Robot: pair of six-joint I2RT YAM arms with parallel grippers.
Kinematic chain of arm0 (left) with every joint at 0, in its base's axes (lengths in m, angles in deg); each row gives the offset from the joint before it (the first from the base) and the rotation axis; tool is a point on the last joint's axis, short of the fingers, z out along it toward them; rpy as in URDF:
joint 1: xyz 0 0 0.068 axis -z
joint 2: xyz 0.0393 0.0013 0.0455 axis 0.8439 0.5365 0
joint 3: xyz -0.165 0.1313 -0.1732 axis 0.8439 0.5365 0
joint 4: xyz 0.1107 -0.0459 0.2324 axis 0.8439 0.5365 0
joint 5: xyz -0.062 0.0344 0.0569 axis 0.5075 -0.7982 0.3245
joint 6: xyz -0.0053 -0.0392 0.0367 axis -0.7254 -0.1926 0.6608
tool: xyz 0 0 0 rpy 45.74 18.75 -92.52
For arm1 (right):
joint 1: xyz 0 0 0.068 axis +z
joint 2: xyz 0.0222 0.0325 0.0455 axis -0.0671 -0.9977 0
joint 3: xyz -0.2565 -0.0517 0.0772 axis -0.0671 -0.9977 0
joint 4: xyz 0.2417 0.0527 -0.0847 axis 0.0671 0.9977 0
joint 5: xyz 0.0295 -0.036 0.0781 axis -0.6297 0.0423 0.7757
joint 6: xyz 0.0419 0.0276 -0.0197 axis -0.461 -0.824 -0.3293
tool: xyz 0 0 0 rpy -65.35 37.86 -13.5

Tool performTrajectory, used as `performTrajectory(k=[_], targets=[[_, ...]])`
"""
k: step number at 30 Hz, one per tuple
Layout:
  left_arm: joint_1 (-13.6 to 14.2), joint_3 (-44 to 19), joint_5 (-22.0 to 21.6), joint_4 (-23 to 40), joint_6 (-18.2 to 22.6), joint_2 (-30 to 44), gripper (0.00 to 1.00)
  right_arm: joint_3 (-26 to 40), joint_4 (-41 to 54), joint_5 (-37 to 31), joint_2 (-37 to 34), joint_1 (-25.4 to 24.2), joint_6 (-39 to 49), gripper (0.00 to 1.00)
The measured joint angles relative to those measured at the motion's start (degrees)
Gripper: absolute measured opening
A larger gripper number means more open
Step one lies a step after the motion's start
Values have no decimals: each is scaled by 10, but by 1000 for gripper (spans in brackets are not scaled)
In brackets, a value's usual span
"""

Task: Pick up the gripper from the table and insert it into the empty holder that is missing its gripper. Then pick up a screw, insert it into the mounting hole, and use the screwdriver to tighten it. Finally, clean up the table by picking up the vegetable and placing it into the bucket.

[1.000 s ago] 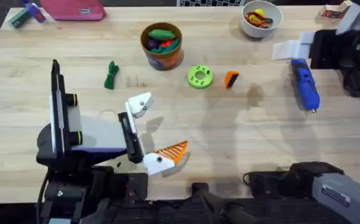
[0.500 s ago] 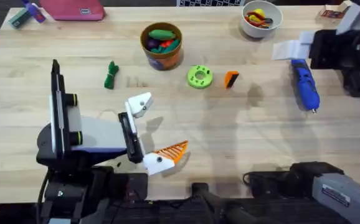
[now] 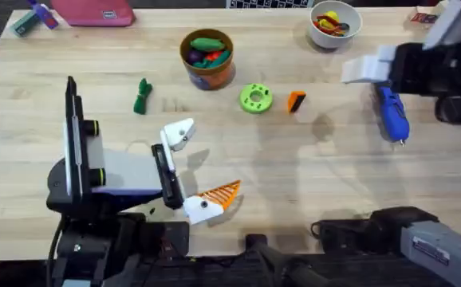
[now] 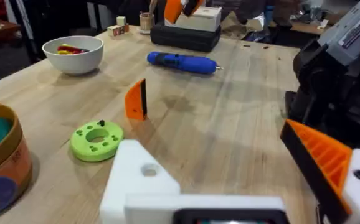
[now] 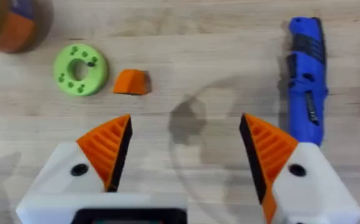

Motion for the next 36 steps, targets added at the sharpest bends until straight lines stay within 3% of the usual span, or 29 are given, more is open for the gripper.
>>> performTrajectory(k=[5,10,15,23,30,36], targets=[[0,0,0,0,0,0,986,46,23,-5,-51,79,-39,994],[0,0,0,0,0,0,985,111,74,-14,-146,137,-66,994],[0,0,0,0,0,0,986,150,76,-16,-230,156,-77,993],[0,0,0,0,0,0,985,153,47,-20,-336,156,-83,926],[0,0,0,0,0,0,986,153,15,-20,-397,156,-81,772],[0,0,0,0,0,0,986,153,14,-21,-412,156,-81,522]])
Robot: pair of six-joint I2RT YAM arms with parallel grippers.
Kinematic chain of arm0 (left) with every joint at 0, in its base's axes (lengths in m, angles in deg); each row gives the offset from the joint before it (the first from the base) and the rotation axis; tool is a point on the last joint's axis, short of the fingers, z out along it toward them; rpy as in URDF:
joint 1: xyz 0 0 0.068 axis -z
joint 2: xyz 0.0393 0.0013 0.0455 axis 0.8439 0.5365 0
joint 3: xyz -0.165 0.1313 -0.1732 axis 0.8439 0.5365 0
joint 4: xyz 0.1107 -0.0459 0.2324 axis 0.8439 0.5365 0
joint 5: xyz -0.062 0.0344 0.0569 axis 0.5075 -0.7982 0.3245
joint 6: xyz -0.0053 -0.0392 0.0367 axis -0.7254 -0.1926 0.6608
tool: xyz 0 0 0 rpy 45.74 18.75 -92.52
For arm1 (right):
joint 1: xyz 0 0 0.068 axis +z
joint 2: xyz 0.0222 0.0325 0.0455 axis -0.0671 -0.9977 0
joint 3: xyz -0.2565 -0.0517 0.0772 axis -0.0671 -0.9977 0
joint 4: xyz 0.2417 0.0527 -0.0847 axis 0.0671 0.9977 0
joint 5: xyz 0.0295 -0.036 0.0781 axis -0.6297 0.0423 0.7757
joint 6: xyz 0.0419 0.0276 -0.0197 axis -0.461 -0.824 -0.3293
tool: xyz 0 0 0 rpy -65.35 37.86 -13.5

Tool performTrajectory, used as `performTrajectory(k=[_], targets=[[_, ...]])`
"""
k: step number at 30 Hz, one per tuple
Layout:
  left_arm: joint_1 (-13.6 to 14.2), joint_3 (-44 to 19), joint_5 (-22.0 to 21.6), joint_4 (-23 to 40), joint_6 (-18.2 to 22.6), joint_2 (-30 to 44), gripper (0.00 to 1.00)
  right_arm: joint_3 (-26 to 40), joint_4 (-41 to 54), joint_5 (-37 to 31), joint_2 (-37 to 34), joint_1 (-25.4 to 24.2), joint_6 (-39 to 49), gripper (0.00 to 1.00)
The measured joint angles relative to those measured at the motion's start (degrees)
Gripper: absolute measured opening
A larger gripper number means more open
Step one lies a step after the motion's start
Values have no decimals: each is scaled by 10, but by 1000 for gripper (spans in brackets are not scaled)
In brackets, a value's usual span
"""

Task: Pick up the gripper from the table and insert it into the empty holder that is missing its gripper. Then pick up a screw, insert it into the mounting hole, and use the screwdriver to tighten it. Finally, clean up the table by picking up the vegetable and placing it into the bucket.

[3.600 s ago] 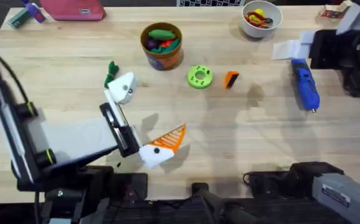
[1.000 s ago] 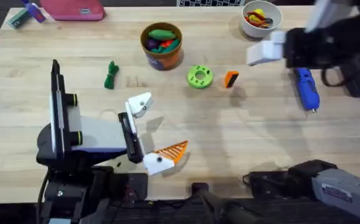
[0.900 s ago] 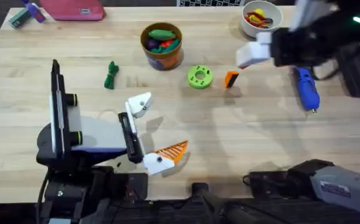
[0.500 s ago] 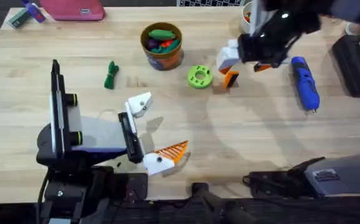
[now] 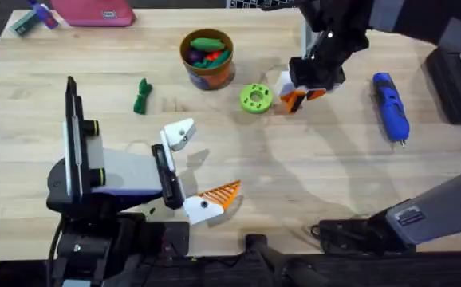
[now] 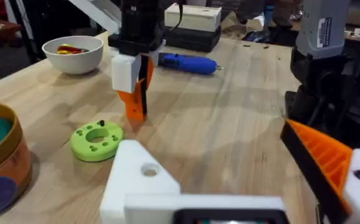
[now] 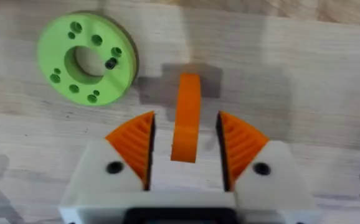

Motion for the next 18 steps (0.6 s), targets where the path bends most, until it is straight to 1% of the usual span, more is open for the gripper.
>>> performTrajectory(k=[1,3,5,13,16,17,18], targets=[[0,0,0,0,0,0,986,0,2,-1,0,0,2,222],[0,0,0,0,0,0,986,0,2,-3,0,0,0,38],[0,0,0,0,0,0,986,1,2,-3,0,0,0,13],[0,0,0,0,0,0,985,1,18,-3,12,0,0,13],[0,0,0,0,0,0,985,1,19,1,51,0,0,12],[0,0,0,0,0,0,985,1,16,32,118,0,0,11],[0,0,0,0,0,0,986,1,14,46,141,0,0,11]])
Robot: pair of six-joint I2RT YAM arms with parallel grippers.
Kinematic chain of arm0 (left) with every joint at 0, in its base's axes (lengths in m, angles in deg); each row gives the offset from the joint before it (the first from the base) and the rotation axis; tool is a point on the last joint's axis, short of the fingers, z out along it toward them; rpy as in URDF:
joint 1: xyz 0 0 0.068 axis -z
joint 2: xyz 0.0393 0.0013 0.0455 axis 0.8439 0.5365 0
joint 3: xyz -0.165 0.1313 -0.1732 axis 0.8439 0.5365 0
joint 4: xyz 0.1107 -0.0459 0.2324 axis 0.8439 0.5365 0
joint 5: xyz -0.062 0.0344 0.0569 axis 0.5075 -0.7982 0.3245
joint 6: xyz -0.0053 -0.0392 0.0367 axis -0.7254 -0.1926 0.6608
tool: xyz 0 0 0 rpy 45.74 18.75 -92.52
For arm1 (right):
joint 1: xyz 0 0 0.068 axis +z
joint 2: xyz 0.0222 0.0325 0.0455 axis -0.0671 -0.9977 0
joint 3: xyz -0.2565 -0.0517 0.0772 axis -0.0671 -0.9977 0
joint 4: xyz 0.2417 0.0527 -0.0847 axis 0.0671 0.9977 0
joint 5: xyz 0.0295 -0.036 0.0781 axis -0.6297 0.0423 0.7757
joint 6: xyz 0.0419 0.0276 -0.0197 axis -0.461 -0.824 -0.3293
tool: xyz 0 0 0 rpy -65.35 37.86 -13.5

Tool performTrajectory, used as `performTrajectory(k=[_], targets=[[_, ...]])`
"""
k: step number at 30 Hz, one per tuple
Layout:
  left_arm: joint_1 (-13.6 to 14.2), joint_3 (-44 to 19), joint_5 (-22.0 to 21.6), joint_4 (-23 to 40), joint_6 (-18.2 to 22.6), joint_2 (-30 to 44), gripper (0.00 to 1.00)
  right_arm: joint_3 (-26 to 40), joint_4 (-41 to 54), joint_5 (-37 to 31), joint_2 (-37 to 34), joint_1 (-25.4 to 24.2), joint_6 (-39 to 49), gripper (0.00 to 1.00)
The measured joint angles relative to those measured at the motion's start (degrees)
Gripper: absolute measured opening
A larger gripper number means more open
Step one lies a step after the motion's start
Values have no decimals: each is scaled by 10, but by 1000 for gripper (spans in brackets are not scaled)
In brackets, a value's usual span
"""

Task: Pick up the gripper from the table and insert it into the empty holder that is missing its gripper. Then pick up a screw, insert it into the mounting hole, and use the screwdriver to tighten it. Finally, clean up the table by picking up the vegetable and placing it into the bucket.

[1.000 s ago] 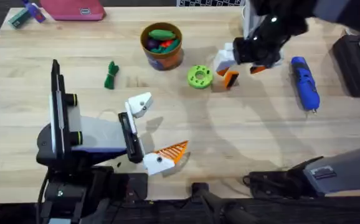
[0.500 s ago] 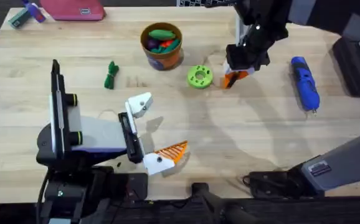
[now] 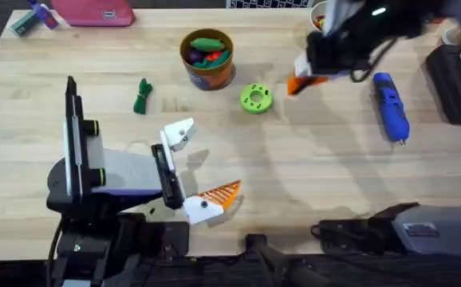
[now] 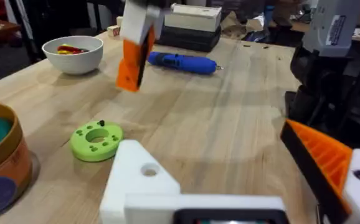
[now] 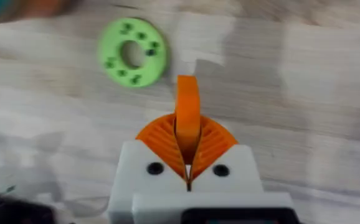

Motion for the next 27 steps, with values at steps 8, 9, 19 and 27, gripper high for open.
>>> performTrajectory(k=[8,9,19,27], targets=[[0,0,0,0,0,0,985,-47,-100,150,179,0,-4,10],[0,0,0,0,0,0,985,-66,-120,170,199,0,-6,10],[0,0,0,0,0,0,985,-352,-438,428,349,-26,-123,10],[0,0,0,0,0,0,985,-488,-676,609,316,-47,-262,10]])
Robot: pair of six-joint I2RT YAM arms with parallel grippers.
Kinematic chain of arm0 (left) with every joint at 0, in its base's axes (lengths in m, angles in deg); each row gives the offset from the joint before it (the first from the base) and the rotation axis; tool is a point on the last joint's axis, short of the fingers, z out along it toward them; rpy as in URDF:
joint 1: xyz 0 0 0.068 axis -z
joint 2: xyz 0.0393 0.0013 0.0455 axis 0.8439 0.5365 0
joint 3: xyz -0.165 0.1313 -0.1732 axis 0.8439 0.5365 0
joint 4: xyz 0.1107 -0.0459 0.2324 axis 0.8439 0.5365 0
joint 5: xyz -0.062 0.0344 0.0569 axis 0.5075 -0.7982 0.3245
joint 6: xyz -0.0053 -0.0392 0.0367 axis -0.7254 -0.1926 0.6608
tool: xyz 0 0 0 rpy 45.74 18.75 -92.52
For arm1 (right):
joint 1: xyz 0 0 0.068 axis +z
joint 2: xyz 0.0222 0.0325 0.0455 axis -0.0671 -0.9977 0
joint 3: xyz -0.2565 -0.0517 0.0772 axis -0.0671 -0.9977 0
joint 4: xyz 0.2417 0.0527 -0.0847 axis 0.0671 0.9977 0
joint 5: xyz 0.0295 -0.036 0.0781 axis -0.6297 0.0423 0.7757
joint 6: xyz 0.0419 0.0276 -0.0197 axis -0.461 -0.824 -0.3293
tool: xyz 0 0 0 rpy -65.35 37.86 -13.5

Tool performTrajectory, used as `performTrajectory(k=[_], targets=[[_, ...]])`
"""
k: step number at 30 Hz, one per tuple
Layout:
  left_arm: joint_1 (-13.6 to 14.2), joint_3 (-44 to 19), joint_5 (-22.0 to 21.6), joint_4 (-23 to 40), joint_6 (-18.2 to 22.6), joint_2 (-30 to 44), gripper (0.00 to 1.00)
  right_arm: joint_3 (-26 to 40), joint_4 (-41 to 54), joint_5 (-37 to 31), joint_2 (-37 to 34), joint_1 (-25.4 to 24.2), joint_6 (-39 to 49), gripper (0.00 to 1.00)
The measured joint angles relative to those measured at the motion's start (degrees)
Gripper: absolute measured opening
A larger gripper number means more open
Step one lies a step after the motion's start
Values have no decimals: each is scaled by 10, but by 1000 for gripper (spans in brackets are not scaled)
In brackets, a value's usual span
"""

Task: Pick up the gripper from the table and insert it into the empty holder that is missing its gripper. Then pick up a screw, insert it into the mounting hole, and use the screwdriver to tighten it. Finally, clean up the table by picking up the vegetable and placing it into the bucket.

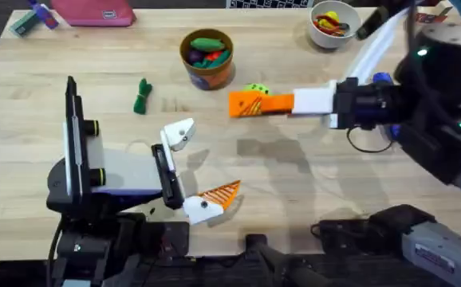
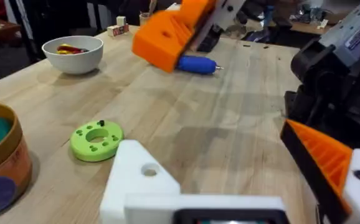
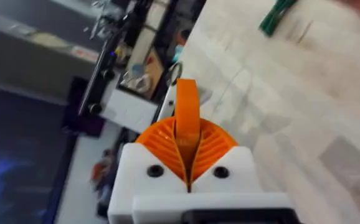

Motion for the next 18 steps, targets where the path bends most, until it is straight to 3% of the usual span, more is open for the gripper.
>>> performTrajectory(k=[10,18], targets=[[0,0,0,0,0,0,985,-7,-137,186,-202,-1,-45,10],[0,0,2,0,0,0,986,-7,-226,231,-313,3,-92,10]])
